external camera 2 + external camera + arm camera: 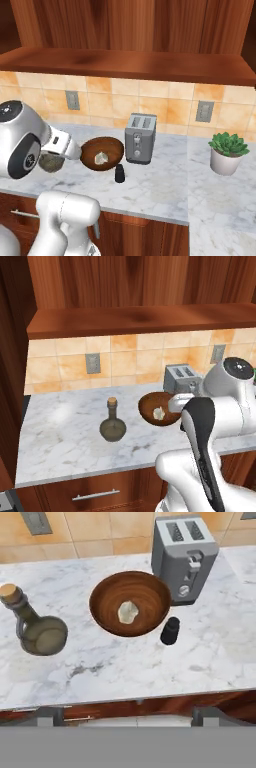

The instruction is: Retrieve the bottle and the shaker from the cabinet and place them next to the mixing bowl on the counter. Then add garlic from the fridge to the mixing bowl.

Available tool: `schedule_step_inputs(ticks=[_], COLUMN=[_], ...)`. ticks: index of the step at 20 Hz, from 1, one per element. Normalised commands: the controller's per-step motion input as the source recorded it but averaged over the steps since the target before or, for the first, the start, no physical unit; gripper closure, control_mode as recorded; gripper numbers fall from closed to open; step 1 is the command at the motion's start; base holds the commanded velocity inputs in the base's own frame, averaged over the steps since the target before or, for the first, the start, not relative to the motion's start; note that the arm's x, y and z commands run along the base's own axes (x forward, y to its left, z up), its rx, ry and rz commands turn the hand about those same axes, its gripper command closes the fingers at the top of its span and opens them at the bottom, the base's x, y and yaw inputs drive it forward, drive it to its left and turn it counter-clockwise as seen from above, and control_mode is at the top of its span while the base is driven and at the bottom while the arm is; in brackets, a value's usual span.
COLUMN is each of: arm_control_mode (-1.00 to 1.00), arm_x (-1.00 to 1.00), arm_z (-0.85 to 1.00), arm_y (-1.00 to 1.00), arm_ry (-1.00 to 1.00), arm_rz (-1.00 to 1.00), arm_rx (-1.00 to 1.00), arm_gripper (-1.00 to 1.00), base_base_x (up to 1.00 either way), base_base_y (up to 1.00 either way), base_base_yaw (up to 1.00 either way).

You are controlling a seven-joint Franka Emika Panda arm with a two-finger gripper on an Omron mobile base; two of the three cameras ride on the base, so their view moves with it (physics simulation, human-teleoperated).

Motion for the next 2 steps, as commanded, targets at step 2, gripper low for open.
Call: schedule_step_inputs(ticks=[2], arm_control_mode=[-1.00], arm_x=[-0.82], arm_z=[0.00], arm_y=[0.16], arm_ry=[-0.15], arm_rz=[0.00], arm_rx=[-0.03], arm_gripper=[-1.00], base_base_x=[0.00], base_base_y=[0.00], base_base_yaw=[0.00])
